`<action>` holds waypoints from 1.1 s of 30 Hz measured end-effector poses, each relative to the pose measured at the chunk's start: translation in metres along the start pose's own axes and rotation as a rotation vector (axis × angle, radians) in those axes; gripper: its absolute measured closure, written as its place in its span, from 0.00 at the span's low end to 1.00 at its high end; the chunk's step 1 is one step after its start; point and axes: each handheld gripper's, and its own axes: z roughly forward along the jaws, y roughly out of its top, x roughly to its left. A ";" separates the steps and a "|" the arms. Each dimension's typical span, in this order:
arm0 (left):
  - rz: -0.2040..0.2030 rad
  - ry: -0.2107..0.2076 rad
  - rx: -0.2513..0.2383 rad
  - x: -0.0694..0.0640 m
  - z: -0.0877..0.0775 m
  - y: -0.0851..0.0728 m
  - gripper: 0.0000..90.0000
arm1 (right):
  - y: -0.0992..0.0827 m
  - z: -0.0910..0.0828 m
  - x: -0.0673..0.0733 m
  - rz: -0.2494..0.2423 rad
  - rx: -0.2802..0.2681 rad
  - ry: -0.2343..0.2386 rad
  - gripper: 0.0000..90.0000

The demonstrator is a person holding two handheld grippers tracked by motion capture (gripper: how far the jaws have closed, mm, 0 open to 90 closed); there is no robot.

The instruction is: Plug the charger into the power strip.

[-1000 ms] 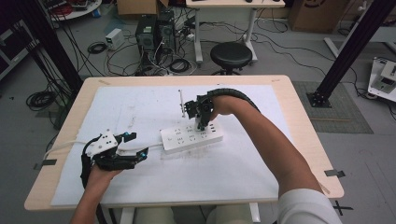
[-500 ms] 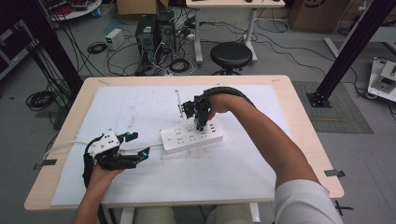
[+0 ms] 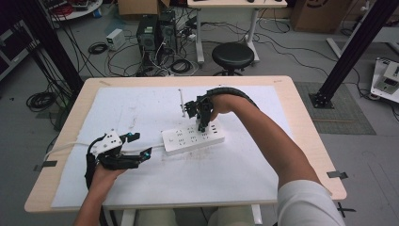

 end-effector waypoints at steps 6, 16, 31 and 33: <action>0.002 -0.002 -0.006 -0.001 -0.002 0.001 0.27 | -0.020 0.001 0.002 0.187 -0.187 0.028 0.59; 0.003 -0.005 -0.009 -0.005 0.001 0.003 0.27 | -0.060 -0.010 0.010 0.413 -0.391 -0.027 0.27; 0.003 -0.011 -0.017 -0.009 0.003 0.003 0.27 | -0.106 -0.028 0.040 0.592 -0.603 -0.119 0.13; 0.003 -0.011 -0.020 -0.009 0.003 0.003 0.27 | -0.117 -0.029 0.045 0.627 -0.640 -0.125 0.12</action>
